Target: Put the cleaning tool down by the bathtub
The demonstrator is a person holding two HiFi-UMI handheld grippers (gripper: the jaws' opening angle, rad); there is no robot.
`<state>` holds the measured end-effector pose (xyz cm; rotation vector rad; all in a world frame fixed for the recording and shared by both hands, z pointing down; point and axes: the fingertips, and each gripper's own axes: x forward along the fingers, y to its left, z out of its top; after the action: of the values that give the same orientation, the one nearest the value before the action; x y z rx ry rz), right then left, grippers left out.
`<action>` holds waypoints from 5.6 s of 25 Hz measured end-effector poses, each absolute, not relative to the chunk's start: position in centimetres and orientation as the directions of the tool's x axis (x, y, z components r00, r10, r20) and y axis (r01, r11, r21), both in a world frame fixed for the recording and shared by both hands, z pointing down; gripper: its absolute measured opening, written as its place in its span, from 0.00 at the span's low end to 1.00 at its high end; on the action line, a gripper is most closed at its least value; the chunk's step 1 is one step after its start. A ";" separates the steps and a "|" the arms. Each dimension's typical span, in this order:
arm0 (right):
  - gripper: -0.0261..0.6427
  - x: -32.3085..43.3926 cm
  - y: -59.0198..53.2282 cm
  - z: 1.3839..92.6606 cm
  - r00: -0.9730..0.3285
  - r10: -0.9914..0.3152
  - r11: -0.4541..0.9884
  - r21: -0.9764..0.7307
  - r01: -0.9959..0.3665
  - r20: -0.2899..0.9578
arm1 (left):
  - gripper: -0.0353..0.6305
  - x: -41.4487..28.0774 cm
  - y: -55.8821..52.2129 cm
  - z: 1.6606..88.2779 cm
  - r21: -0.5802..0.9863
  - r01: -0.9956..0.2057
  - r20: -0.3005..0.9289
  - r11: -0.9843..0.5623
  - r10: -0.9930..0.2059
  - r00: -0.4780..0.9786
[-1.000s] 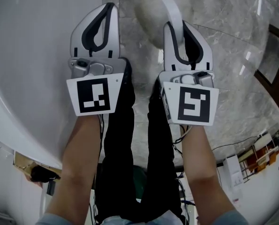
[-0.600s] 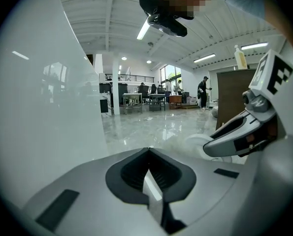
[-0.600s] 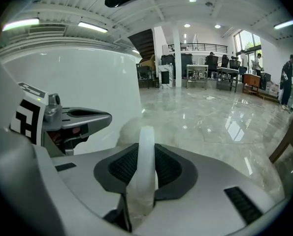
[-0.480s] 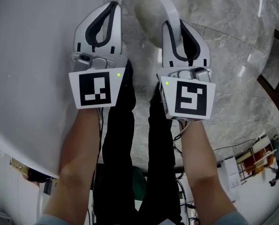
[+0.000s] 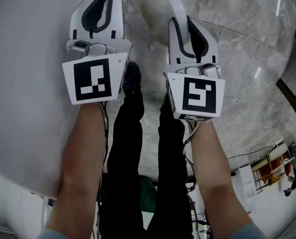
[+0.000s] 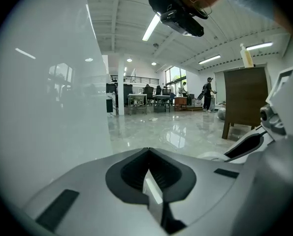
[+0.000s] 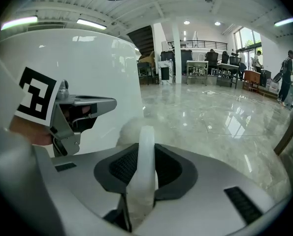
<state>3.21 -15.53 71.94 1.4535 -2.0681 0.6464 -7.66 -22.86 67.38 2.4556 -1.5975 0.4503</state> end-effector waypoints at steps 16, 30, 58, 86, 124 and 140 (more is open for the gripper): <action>0.19 2.5 -15.5 76.5 -0.284 -0.668 0.322 -0.077 -0.944 0.688 | 0.08 -7.3 -21.1 71.2 -0.043 -0.893 0.393 -0.448 -0.829 0.397; 0.19 2.1 -15.5 79.8 -0.260 -0.639 0.326 -0.052 -0.944 0.724 | 0.08 -7.6 -20.9 71.9 -0.066 -0.887 0.394 -0.458 -0.828 0.399; 0.20 2.5 -15.1 76.7 -0.267 -0.678 0.316 -0.057 -0.947 0.685 | 0.08 -6.3 -20.2 69.1 -0.074 -0.881 0.374 -0.467 -0.832 0.410; 0.06 4.5 -21.0 29.5 -0.371 -0.921 0.377 0.034 -0.926 0.118 | 0.08 -3.0 -21.3 29.1 -0.138 -0.909 0.044 -0.393 -0.920 0.390; 0.06 7.1 -5.9 -21.8 -0.419 -0.847 0.376 0.188 -0.907 -0.326 | 0.08 -1.9 -6.1 -19.6 -0.207 -0.943 -0.289 -0.262 -0.904 0.315; 0.06 8.1 -3.5 -26.0 -0.443 -0.817 0.379 0.235 -0.895 -0.369 | 0.08 -0.3 -3.1 -24.8 -0.268 -0.940 -0.373 -0.211 -0.877 0.303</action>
<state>8.10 -3.51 -25.98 1.7382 -2.7631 -0.6790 -0.33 -3.13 -24.77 2.8617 -2.1643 -0.2579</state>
